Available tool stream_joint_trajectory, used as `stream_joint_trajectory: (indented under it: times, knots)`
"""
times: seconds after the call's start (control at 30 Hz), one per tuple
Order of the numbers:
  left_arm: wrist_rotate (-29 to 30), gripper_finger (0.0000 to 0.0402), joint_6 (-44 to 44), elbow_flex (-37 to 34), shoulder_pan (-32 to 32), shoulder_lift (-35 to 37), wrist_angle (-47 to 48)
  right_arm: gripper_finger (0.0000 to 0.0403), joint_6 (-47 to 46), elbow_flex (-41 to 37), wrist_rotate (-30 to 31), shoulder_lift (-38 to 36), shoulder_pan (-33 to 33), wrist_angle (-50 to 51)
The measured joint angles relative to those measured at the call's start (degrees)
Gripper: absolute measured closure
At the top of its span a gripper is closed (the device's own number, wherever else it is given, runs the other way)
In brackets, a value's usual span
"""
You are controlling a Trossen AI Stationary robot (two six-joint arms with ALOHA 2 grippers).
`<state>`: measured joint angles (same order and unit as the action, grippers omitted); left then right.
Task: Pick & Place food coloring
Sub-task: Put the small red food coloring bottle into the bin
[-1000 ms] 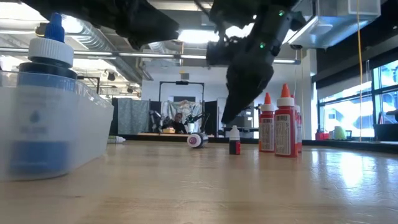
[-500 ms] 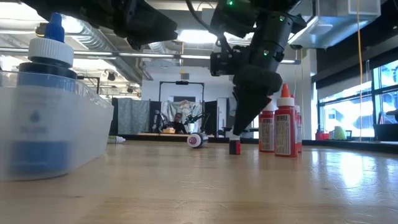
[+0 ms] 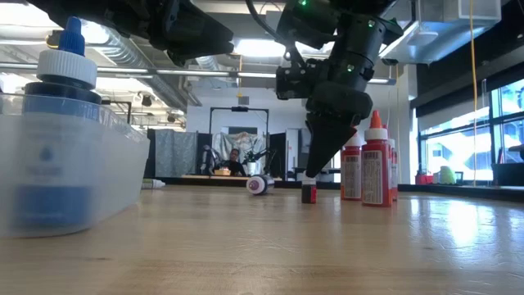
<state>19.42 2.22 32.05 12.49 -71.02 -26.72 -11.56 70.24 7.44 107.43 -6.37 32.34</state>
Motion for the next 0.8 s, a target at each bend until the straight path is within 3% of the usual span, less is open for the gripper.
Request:
stream_joint_trajectory:
  times: [0.8]
  knots:
    - [0.02,0.0247,0.00,0.00,0.00,-0.02,1.25,0.0278,1.50,-0.04,0.42,3.06,0.00,-2.45]
